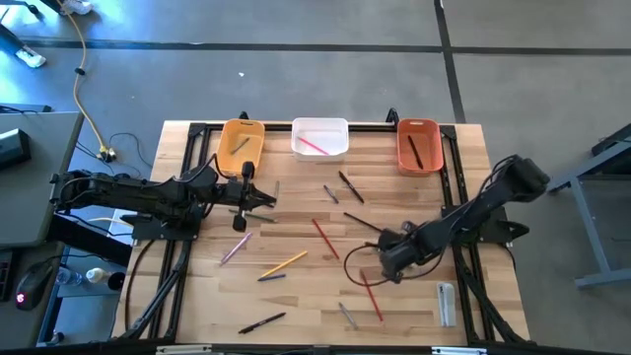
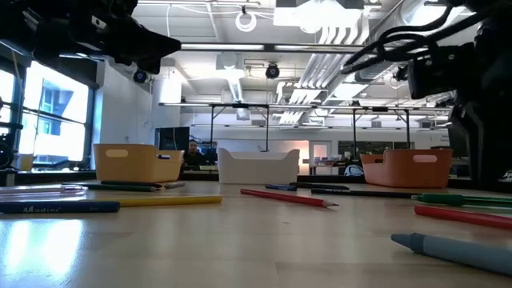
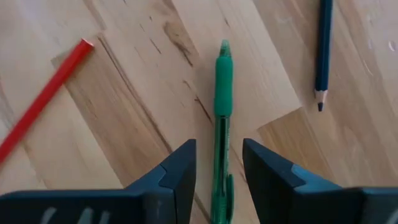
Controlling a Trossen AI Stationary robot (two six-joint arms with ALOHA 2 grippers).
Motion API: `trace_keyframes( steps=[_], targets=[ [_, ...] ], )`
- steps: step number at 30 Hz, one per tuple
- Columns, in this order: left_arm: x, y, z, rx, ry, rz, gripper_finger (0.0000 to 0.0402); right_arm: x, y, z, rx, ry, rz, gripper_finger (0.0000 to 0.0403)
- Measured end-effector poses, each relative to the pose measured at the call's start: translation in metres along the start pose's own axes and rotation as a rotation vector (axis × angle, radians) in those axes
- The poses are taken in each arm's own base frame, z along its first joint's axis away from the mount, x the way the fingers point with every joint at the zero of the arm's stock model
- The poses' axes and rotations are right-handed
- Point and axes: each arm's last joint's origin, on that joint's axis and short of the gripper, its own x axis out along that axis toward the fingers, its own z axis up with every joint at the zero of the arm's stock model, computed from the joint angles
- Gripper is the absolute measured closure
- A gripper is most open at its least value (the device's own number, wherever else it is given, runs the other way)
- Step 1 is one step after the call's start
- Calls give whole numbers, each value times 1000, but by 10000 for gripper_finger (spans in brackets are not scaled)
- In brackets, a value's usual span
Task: Sort crayons/erasers/pens/pencils in bins
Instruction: Put the green pen into the orange bin
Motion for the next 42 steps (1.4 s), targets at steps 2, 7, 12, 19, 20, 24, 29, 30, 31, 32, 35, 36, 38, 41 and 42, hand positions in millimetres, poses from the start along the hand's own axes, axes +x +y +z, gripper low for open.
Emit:
trace_keyframes(
  steps=[2,7,12,19,20,24,29,30,31,32,35,36,38,41,42],
  targets=[
    [0,0,0,0,0,0,401,3,4,3,-7,26,-39,279],
    [0,0,-1,-2,8,-2,401,14,6,9,-25,58,-87,279],
    [0,0,-2,-4,19,-3,401,22,5,13,-28,92,-83,289],
    [0,0,-2,-5,25,-5,401,24,4,18,-61,102,-41,354],
    [0,0,-2,-5,25,-4,401,24,4,18,-72,103,-38,367],
    [0,0,-2,-5,25,-4,401,22,4,23,-94,103,-24,394],
    [0,0,-2,-5,25,-4,401,6,10,45,-130,57,-19,374],
    [0,0,-2,-5,25,-4,401,0,11,51,-140,43,-26,373],
    [0,0,-2,-5,25,-4,401,-6,12,57,-153,25,-38,374],
    [0,0,-2,-5,25,-5,401,-13,11,64,-166,12,-60,377],
    [0,0,-2,-6,25,-5,401,-34,5,84,-208,-21,-160,387],
    [0,0,-2,-5,25,-5,401,-42,2,91,-220,-35,-191,390],
    [0,0,-2,-6,25,-4,401,-55,-9,104,-240,-43,-252,394],
    [0,0,-2,-22,25,-4,401,-69,-36,123,-235,-70,-310,395],
    [0,0,-2,-27,24,-4,401,-74,-48,128,-223,-79,-315,396]
  ],
)
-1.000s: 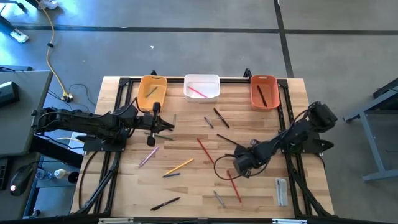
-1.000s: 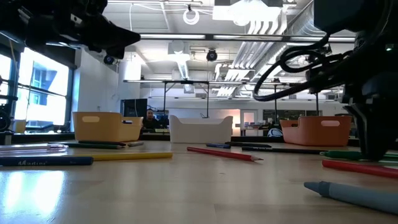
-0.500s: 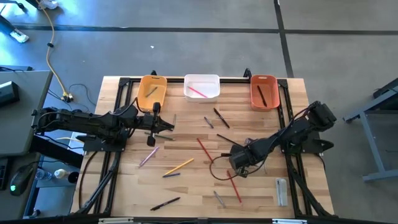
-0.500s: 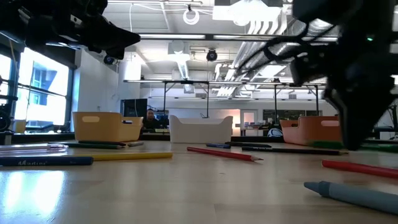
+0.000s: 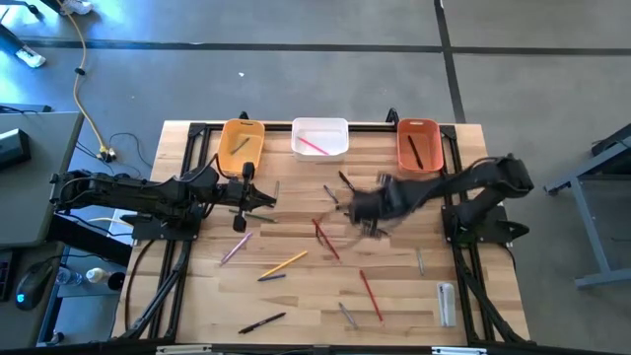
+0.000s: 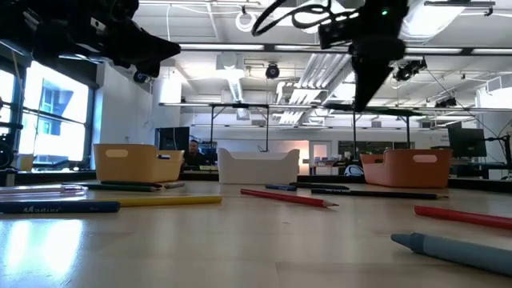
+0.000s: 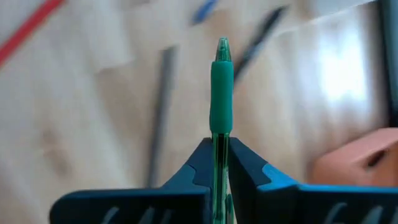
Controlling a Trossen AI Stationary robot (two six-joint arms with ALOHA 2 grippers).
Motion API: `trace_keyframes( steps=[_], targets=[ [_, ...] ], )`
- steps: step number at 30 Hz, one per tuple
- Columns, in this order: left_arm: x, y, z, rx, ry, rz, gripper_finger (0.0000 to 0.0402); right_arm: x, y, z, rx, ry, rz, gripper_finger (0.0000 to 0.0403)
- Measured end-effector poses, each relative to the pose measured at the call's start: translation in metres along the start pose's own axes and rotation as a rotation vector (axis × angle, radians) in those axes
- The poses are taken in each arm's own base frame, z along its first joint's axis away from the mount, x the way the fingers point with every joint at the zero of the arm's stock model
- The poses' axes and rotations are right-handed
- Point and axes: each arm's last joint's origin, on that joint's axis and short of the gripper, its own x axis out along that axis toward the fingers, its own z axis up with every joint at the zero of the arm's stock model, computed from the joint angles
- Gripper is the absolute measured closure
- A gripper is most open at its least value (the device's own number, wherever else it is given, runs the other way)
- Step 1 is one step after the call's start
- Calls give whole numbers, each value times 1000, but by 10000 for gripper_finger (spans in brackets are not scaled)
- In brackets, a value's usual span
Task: Sort crayons/erasers/pens/pencils in bins
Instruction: Put the green pen into the orange bin
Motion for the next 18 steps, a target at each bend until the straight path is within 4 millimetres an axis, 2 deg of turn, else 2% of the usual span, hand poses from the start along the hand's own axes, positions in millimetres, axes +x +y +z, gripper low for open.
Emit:
trace_keyframes(
  steps=[7,11,14,18],
  targets=[
    [0,0,0,-5,-2,0,401,13,-110,-2,239,-47,-101,397],
    [0,0,0,-10,-2,0,401,30,-171,-10,400,-30,-180,397],
    [0,0,0,-13,-2,0,401,46,-207,-16,481,-8,-231,398],
    [0,0,0,-20,3,-1,401,66,-240,-27,567,26,-207,398]
  ],
)
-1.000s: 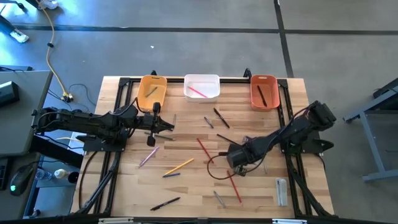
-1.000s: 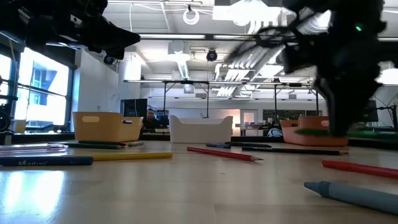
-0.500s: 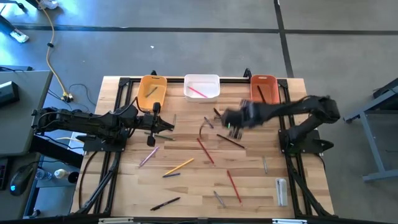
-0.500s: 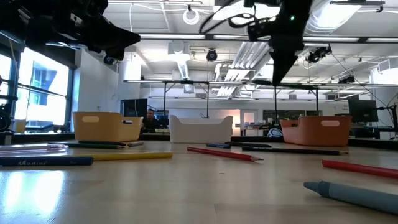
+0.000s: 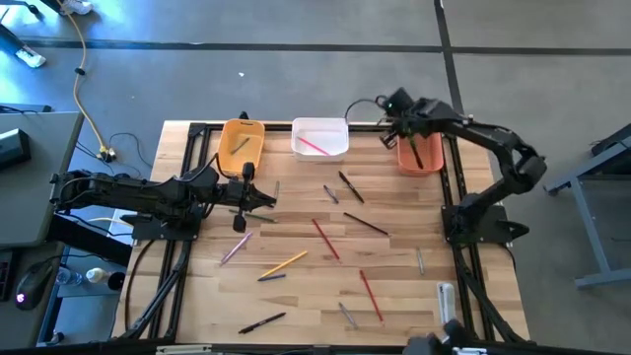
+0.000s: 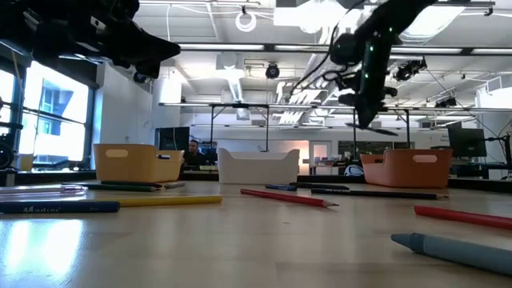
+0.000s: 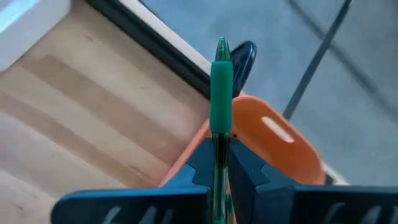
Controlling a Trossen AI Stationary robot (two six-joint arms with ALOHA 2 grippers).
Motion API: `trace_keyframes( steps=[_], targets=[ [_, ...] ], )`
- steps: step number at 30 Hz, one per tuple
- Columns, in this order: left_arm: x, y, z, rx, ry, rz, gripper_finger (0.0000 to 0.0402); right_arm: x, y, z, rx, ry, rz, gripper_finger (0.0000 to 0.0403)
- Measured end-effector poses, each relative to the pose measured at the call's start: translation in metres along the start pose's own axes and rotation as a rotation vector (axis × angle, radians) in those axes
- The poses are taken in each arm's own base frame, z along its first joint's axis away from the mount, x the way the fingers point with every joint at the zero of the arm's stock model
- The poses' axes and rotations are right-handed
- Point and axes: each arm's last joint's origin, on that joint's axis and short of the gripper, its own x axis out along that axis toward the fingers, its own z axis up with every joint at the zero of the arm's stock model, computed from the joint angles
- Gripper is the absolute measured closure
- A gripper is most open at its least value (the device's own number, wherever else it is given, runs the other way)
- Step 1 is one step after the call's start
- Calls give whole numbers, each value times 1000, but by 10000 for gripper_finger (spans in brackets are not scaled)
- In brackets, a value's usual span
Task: Sort crayons/erasers/pens/pencils in bins
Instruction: Put the green pen into the orange bin
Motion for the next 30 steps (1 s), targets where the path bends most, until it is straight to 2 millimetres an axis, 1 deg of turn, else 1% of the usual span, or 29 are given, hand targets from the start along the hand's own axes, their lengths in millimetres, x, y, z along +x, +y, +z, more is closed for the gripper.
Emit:
trace_keyframes(
  steps=[3,6,10,13,19,27,30],
  targets=[
    [0,0,-1,-14,12,-2,401,18,-13,-3,47,85,21,398],
    [0,0,-3,-18,31,-4,401,33,-22,-14,91,143,25,398],
    [0,-1,-4,-18,39,-5,401,52,-25,-36,118,227,42,398],
    [0,-1,-4,-3,38,-5,401,63,-26,-45,138,227,48,398],
    [0,-1,-4,-20,43,-5,401,79,-35,-46,188,130,118,398],
    [0,-1,-6,-9,60,-5,401,97,-43,-51,183,185,144,398],
    [0,-1,-8,-12,87,-8,401,100,-46,-51,191,189,146,390]
  ],
)
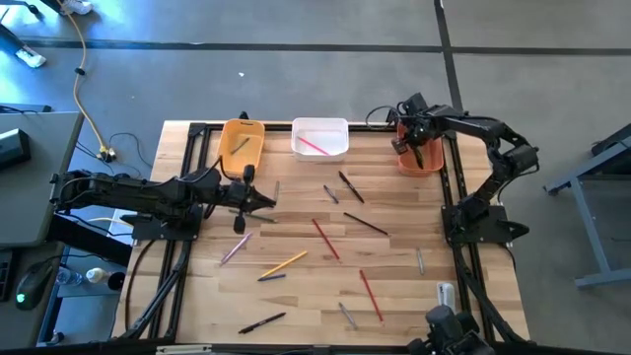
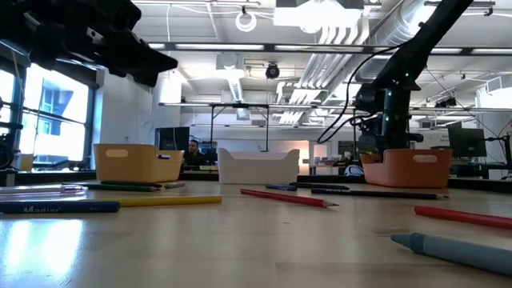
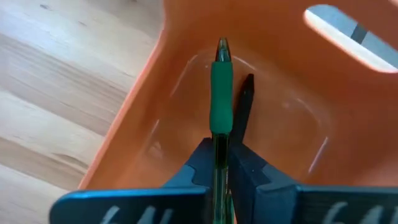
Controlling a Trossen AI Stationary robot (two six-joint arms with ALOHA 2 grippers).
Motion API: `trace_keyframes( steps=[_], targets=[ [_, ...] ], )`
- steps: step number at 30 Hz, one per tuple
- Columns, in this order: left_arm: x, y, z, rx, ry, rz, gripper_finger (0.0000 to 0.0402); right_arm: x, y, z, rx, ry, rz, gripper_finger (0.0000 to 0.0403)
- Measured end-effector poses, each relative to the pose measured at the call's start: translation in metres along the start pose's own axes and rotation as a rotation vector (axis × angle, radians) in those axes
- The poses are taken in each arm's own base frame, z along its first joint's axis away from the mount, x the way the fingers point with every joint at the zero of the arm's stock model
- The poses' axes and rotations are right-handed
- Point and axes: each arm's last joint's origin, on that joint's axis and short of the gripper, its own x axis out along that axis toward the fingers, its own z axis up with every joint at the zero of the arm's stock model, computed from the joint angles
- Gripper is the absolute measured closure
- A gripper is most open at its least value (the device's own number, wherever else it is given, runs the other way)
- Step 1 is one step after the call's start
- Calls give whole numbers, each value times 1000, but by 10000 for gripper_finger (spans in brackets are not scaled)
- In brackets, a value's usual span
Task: Sort crayons/erasers/pens/pencils in bins
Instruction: Put the green pen into the orange bin, then put the green color pencil into the white bin
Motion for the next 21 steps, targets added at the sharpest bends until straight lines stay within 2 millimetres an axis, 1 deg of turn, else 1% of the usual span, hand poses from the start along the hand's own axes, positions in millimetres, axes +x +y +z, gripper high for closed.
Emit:
trace_keyframes(
  steps=[3,7,10,13,15,17,21],
  targets=[
    [0,0,-3,-7,29,-4,401,-2,0,2,-19,-3,-5,368],
    [0,-1,-5,-25,50,-6,401,-10,0,9,-21,-7,-4,322],
    [0,-1,-6,-25,63,-4,401,-20,-1,17,-20,-7,-5,292],
    [0,0,-8,-20,86,44,401,-34,1,24,-30,-9,-3,280],
    [-1,2,-9,-19,101,85,401,-45,5,24,-62,-27,2,287],
    [-1,2,-10,-20,114,108,401,-57,14,22,-110,-53,27,306],
    [0,2,-10,-12,116,103,401,-80,34,9,-182,-108,104,373]
  ],
)
